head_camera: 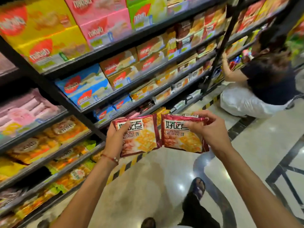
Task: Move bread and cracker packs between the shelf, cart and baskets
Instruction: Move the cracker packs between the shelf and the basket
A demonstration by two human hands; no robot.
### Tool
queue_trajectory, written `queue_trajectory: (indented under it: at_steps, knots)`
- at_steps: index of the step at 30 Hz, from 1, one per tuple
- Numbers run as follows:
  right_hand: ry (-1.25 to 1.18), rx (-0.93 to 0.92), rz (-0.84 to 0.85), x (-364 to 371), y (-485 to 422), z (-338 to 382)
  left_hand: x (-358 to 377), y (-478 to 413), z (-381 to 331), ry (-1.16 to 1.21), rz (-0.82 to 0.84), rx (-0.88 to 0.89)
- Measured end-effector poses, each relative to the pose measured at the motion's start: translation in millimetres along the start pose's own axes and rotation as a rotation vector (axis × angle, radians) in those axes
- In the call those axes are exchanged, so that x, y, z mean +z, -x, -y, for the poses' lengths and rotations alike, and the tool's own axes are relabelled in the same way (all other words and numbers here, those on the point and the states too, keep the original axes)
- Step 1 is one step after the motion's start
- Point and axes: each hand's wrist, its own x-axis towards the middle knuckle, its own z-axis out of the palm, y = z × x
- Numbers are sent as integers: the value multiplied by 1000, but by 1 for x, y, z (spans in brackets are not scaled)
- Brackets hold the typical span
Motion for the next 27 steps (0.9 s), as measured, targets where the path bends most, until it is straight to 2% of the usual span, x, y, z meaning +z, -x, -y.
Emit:
queue_trajectory:
  at_steps: [5, 13, 24, 27]
  knots:
    - [-22, -29, 114, -61, -102, 34, 107, -35, -32, 4, -47, 62]
    - [-39, -109, 175, -126, -248, 79, 240, -88, -87, 54, -65, 141]
    - [-46, -236, 222, -156, -458, 136, 373, -235, -173, 106, -68, 312]
    - [-24, -289, 222, -163, -513, 154, 409, -273, -196, 52, -115, 380]
